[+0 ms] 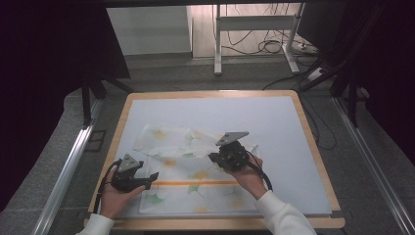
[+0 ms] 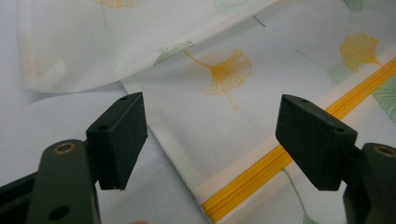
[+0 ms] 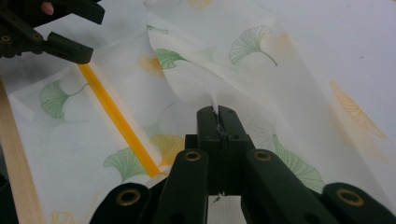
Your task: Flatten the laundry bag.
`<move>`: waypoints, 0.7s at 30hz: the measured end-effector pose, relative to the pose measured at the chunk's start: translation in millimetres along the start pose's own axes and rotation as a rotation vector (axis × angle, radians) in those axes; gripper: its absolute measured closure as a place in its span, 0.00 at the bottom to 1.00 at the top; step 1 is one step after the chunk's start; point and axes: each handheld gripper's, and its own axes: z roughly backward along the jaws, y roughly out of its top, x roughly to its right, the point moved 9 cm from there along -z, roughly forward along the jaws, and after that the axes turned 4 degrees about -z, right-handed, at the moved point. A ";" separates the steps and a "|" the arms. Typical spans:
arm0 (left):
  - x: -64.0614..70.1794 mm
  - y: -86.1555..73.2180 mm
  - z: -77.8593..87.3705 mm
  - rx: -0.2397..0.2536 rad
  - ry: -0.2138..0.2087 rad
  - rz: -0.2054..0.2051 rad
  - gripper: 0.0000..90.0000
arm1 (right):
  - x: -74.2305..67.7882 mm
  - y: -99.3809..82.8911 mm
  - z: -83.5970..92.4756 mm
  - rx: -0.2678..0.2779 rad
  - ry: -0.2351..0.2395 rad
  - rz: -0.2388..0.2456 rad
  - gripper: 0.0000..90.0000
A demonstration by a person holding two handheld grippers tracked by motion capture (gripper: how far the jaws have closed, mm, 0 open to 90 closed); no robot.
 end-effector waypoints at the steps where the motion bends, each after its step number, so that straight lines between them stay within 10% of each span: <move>1: -0.4 0.0 0.1 0.001 0.002 0.002 0.27 | 2.1 0.2 0.8 0.001 0.003 -0.009 0.99; 21: -0.3 -0.8 -0.8 -0.006 0.001 -0.001 0.27 | 41.5 4.2 6.3 0.050 -0.037 -0.077 0.99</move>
